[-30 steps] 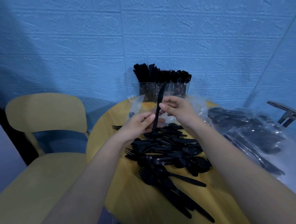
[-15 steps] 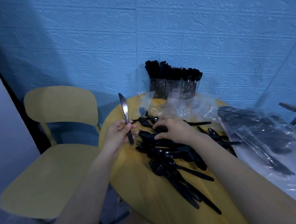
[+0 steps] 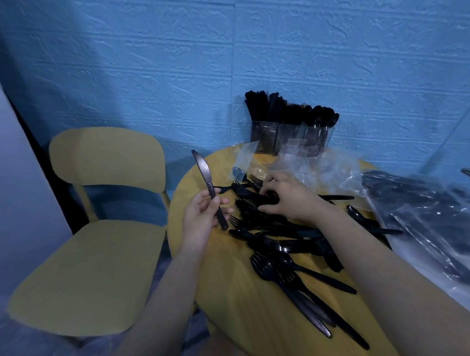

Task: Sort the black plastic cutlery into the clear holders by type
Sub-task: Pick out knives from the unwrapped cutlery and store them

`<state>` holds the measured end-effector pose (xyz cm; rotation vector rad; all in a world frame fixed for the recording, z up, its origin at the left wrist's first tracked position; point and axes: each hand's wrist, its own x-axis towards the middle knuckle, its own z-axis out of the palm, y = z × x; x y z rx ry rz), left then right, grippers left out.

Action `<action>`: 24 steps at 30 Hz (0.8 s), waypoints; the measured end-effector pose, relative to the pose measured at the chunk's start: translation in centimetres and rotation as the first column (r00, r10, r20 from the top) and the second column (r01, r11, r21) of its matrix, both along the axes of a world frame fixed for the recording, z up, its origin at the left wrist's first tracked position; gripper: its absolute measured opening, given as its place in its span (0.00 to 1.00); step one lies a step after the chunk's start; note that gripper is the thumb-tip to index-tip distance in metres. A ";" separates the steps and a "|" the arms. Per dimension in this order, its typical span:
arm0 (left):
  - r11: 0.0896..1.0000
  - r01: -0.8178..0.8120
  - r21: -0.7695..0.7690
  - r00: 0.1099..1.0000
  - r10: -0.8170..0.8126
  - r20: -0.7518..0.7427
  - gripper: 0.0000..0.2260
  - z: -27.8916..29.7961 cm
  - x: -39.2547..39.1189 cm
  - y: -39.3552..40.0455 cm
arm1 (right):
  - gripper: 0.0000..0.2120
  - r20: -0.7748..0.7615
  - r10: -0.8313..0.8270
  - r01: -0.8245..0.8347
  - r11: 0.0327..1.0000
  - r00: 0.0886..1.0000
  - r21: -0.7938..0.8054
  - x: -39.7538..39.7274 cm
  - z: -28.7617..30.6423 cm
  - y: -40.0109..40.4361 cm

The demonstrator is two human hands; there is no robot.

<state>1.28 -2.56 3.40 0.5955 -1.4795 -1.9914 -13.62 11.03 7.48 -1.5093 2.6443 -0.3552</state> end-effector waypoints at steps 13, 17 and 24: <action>0.999 0.020 -0.027 1.000 -0.019 0.024 0.06 -0.2 -0.2 -0.2 | 0.11 0.323 -0.117 0.248 0.881 0.939 -0.404 -1.1 0.5 -0.5; 1.000 0.022 -0.016 1.000 -0.022 0.019 0.06 -0.1 -0.2 -0.1 | 0.07 0.498 -0.132 0.387 0.803 0.857 -0.453 -0.7 1.8 -0.1; 1.000 0.021 -0.008 1.000 -0.021 -0.015 0.06 -0.1 -0.1 -0.1 | 0.09 0.637 -0.057 0.498 0.678 0.769 -0.540 -0.6 4.4 0.4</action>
